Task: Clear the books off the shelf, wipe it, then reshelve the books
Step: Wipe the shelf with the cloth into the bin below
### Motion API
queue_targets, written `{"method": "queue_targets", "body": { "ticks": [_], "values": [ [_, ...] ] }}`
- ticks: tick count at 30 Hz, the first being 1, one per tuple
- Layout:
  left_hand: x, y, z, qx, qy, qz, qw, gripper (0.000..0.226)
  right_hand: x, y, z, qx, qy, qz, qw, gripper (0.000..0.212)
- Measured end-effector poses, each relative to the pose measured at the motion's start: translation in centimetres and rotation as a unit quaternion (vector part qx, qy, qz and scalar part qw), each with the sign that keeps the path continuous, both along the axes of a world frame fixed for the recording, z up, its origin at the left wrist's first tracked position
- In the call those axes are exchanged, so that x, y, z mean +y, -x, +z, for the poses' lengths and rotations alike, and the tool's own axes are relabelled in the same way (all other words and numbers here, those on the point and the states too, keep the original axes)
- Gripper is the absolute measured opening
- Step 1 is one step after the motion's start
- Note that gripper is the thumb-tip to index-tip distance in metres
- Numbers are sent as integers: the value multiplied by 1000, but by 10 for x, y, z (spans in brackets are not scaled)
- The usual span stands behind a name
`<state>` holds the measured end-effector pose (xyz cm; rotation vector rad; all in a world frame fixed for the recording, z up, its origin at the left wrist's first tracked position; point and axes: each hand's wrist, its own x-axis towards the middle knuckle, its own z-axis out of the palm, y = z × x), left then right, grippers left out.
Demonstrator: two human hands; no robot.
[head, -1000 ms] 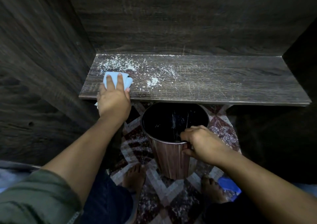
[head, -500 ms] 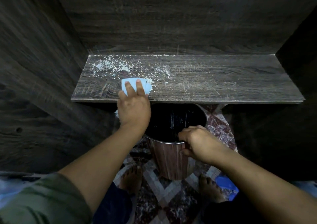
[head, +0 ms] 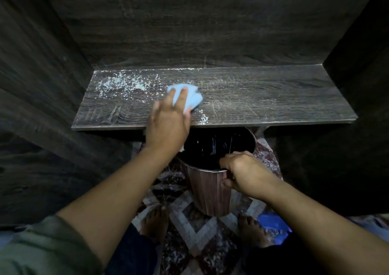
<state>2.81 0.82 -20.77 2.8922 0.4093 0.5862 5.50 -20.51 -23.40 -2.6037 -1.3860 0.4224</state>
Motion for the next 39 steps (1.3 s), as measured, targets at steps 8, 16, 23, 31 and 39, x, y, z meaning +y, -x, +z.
{"method": "queue_targets", "body": {
  "ticks": [8,16,23,31,39],
  "values": [
    [19,-17,-4,-20,9,-85,996,50,-14,-3,-4,-11,-11,-22,1000,28],
    [-8,-32,-19,39,15,-144,989,53,-24,-3,-3,-20,-11,-23,999,27],
    [-25,-25,-13,14,50,-227,973,44,-25,0,-1,-39,-15,-23,999,25],
    [-14,-40,-15,-31,46,-117,992,48,-23,5,-4,-58,-43,-10,997,31],
    [-26,-32,-22,34,10,-156,987,49,-25,6,-4,-54,-45,1,998,38]
  ]
}}
